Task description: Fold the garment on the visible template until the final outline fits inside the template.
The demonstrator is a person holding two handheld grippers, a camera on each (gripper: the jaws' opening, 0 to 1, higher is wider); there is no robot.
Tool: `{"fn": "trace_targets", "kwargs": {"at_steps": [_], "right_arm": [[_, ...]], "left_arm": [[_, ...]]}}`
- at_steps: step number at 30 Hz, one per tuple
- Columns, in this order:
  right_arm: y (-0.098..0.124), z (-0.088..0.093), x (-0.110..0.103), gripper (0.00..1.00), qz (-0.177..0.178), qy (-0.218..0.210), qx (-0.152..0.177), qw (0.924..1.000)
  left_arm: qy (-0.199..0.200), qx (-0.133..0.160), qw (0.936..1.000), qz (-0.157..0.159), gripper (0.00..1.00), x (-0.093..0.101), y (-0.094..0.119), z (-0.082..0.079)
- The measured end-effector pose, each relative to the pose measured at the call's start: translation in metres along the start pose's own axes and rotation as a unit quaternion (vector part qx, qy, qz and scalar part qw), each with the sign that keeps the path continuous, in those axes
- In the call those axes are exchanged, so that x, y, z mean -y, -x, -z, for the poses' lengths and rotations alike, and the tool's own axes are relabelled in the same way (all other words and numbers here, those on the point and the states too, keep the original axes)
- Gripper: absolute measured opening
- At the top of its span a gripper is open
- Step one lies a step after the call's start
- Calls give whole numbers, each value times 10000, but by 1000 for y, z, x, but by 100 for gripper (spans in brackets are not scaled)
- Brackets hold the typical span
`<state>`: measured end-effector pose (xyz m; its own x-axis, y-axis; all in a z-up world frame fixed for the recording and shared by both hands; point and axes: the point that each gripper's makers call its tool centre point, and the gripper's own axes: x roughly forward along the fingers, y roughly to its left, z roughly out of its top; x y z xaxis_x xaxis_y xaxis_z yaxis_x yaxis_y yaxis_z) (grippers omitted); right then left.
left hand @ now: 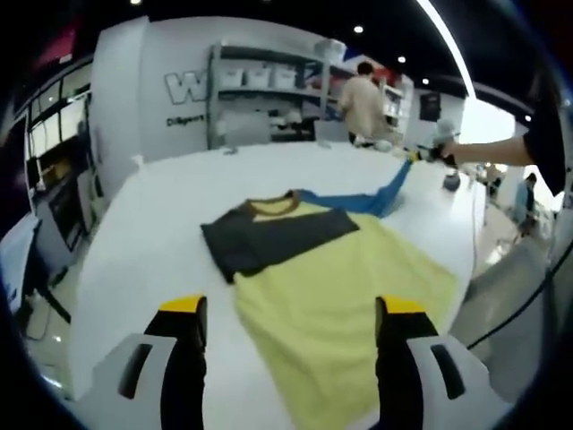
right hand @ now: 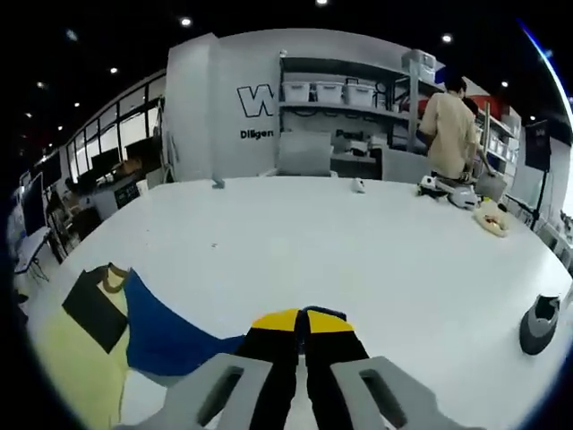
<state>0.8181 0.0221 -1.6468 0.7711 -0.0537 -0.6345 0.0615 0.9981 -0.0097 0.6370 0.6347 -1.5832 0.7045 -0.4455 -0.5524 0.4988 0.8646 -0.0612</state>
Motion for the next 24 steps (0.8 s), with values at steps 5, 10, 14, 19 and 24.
{"fn": "trace_targets", "kwargs": {"at_steps": [5, 10, 14, 19, 24], "right_arm": [[15, -26, -10, 0, -67, 102, 261, 9996], [30, -60, -16, 0, -149, 193, 560, 9981], [42, -86, -31, 0, -349, 233, 777, 9961], [71, -141, -63, 0, -787, 349, 1287, 9879], [86, -169, -91, 0, -1073, 434, 1547, 9812]], "left_arm": [[14, 87, 10000, 15, 71, 2, 1, -2], [55, 170, 9998, -42, 71, -1, 6, -2], [90, 250, 9996, -89, 71, -4, 8, -4], [135, 357, 9992, -128, 71, -6, 11, -5], [181, 423, 9988, -145, 71, -8, 14, -6]]}}
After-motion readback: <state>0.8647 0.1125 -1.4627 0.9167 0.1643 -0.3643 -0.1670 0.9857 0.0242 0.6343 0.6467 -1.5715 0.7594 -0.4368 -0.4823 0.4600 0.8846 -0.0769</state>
